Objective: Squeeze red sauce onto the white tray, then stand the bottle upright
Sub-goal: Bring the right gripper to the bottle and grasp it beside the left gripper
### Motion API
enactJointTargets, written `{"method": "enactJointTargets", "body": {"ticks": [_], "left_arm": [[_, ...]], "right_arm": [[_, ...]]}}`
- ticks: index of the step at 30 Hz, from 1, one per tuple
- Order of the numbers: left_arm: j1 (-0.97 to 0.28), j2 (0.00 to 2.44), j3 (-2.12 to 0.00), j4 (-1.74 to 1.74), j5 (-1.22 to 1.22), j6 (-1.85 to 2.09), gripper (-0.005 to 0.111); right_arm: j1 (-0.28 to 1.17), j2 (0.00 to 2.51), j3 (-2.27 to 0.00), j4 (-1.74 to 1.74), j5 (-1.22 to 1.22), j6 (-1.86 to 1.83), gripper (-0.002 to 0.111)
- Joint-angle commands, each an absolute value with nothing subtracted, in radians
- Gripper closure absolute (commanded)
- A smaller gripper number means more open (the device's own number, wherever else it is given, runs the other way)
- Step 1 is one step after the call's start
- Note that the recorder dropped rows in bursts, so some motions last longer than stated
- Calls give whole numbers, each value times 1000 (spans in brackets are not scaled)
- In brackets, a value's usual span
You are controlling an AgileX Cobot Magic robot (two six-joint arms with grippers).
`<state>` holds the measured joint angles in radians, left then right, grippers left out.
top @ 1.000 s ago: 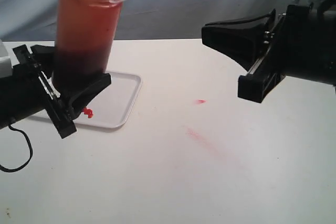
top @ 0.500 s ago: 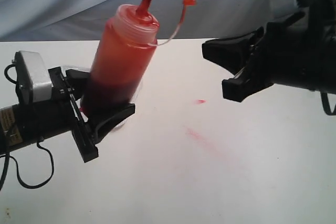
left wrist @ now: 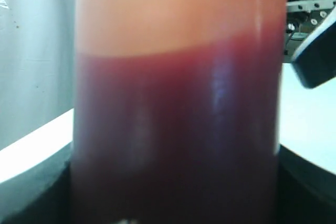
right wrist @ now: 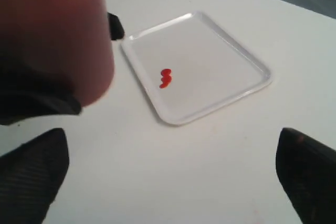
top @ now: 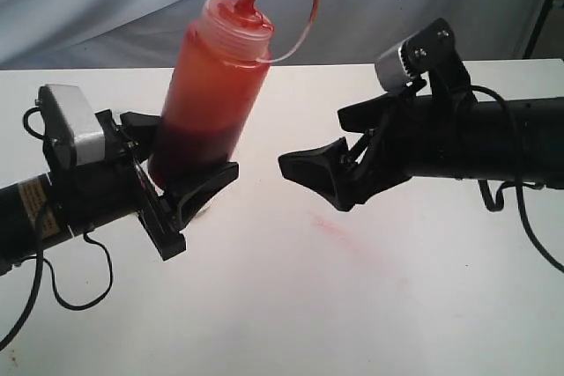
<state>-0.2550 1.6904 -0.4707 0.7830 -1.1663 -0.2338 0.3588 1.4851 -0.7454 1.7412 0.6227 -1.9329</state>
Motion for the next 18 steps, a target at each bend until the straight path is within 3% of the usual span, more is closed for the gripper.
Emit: {"method": "enactJointTargets", "body": {"ticks": [1, 11, 18], "left_arm": [[-261, 1752, -529, 836, -1221, -288, 107], [-261, 1859, -664, 1001, -1221, -403, 107], [-261, 1963, -713, 1064, -1221, -417, 107]], "right_arm": [[360, 1506, -779, 1744, 764, -2040, 8], [360, 1605, -800, 1744, 776, -2142, 8], [360, 1694, -903, 1744, 788, -2142, 20]]}}
